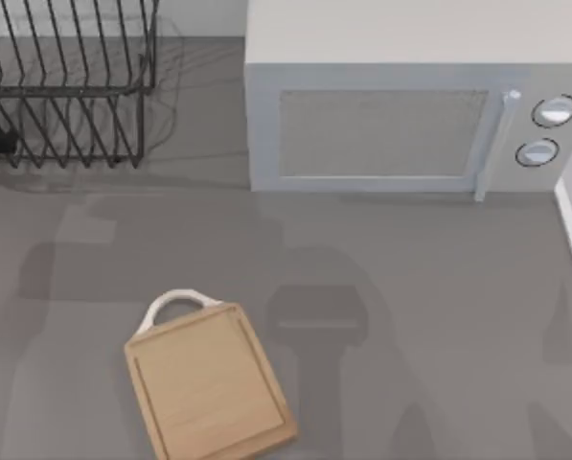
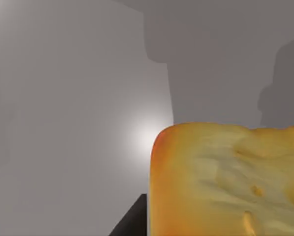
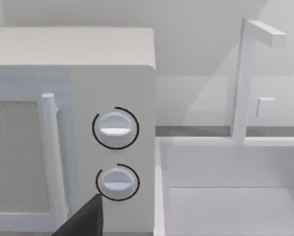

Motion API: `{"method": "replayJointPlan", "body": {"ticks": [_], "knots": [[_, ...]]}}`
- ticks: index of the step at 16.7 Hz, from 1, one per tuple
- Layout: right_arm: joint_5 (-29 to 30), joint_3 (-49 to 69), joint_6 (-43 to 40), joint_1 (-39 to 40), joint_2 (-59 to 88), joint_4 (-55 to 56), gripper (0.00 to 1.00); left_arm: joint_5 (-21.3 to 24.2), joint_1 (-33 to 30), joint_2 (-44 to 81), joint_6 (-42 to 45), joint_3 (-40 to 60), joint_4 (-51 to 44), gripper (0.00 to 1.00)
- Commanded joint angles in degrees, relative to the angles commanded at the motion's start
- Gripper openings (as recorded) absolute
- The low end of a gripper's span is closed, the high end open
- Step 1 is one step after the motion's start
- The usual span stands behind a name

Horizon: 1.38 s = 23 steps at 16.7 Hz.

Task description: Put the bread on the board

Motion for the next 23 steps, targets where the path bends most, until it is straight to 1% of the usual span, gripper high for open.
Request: {"method": "replayJointPlan", "body": {"ticks": [2,5,11,14,16,17,23], "knots": [[0.0,0.0,0.0,0.0,0.0,0.0,1.00,0.0,-2.0,-0.5,-1.9,-0.9,0.5,0.00],[0.0,0.0,0.0,0.0,0.0,0.0,1.00,-0.1,-9.1,-2.4,-9.1,-4.4,2.1,0.00],[0.0,0.0,0.0,0.0,0.0,0.0,1.00,0.0,-30.9,-8.4,-32.9,-16.4,6.8,0.00],[0.0,0.0,0.0,0.0,0.0,0.0,1.00,-0.1,-39.8,-11.5,-42.1,-21.5,9.3,0.00],[0.0,0.0,0.0,0.0,0.0,0.0,1.00,-0.2,-42.9,-13.1,-45.2,-23.6,10.5,0.00],[0.0,0.0,0.0,0.0,0.0,0.0,1.00,-0.2,-43.5,-13.4,-45.8,-24.0,10.7,0.00],[0.0,0.0,0.0,0.0,0.0,0.0,1.00,-0.2,-43.4,-12.9,-45.7,-24.9,11.6,0.00]]}}
